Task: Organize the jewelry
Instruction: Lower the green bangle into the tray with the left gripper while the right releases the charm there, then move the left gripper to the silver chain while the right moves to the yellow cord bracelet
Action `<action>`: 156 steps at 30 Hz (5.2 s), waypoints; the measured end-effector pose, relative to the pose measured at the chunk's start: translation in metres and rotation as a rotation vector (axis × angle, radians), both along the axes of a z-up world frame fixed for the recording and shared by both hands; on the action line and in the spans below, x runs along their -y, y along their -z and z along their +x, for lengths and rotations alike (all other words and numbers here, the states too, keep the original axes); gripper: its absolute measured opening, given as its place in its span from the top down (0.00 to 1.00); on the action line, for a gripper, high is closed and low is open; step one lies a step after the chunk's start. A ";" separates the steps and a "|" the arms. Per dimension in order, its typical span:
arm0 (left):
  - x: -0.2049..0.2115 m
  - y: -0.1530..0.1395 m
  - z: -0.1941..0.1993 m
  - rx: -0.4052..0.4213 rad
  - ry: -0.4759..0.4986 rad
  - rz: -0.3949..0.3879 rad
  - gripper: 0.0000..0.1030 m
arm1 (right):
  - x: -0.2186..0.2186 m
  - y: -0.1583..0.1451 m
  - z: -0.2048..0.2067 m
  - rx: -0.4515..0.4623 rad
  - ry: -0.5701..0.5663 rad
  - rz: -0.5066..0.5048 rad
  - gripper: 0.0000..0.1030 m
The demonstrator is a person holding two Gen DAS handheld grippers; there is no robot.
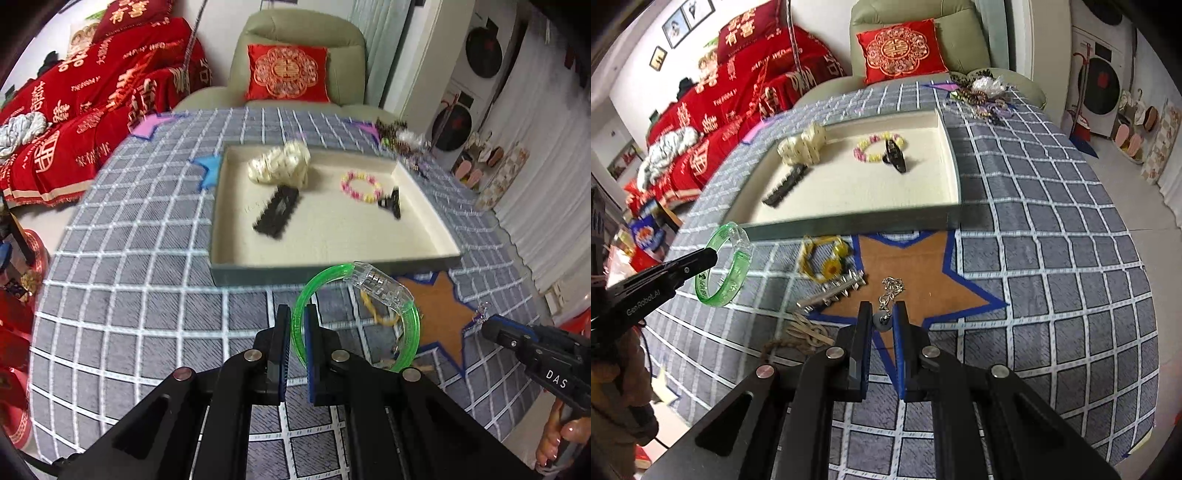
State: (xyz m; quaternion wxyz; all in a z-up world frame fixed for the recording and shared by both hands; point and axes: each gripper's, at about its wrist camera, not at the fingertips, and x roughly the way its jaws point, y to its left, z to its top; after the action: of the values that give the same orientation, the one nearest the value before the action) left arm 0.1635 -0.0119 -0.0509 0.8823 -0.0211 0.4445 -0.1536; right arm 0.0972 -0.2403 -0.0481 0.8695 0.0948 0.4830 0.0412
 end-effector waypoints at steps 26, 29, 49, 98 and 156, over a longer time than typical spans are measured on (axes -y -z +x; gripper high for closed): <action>0.038 -0.014 0.104 -0.015 -0.004 0.043 0.85 | 0.017 -0.044 0.133 0.075 -0.041 0.042 0.89; 0.048 -0.001 0.116 -0.041 0.002 0.058 0.85 | 0.018 -0.030 0.146 0.047 -0.041 0.051 0.89; 0.086 0.054 0.137 -0.058 0.052 0.265 0.85 | 0.012 0.046 0.175 -0.101 -0.033 0.077 0.89; 0.015 -0.013 0.026 0.067 -0.071 0.167 0.00 | 0.009 -0.024 0.068 0.059 0.003 0.184 0.20; -0.014 0.067 -0.002 -0.055 -0.087 0.240 0.11 | -0.031 0.047 0.074 -0.154 0.008 0.003 0.22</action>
State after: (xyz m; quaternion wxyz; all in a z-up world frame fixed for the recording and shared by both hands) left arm 0.1616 0.0016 -0.1182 0.8718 0.0610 0.4823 -0.0602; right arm 0.1711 -0.2097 -0.0948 0.8298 0.1009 0.5480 0.0308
